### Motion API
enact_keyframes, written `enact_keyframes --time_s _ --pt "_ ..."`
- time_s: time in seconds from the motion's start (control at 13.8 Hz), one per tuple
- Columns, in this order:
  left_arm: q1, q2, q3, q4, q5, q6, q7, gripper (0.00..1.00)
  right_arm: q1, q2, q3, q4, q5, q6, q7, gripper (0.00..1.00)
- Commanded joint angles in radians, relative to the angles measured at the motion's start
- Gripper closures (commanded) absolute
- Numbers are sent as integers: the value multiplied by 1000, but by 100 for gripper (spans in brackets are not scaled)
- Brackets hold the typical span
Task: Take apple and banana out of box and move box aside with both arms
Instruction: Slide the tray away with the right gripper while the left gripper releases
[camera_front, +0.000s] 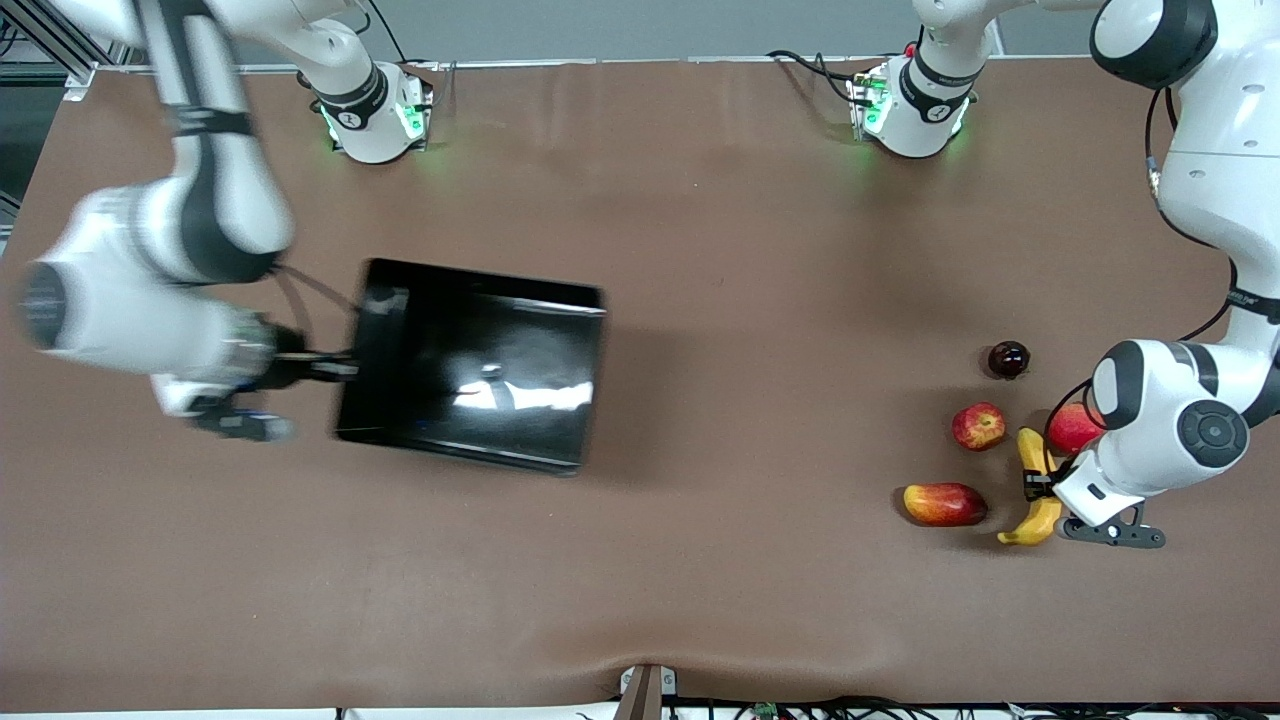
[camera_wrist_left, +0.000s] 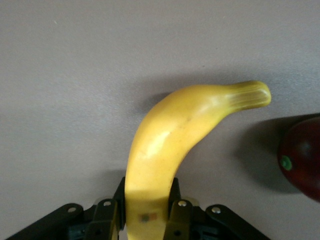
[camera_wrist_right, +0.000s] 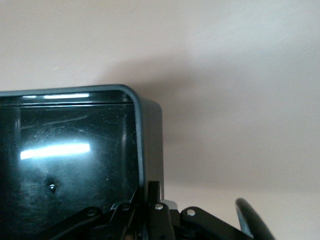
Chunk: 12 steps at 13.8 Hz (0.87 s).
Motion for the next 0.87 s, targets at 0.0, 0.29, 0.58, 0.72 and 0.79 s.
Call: enact_keyframes --time_s 0.0,0.29,0.58,0.72,0.79 --pt "-25 17 14 29 19 2 -34 53 -140 -21 2 -23 -30 -13 -189 100" --pt "-20 -32 7 31 20 -1 -32 0 -309 49 4 -97 -30 138 -438 100" --pt "-9 -174 -25 23 13 -111 -23 0 -402 175 5 -106 -26 235 -624 100" --pt "-6 -251 -35 21 10 -206 -14 0 -392 177 7 -188 -16 311 -623 100" --pt "-5 -286 -36 24 5 -246 -9 0 -386 175 8 -225 -12 363 -623 100"
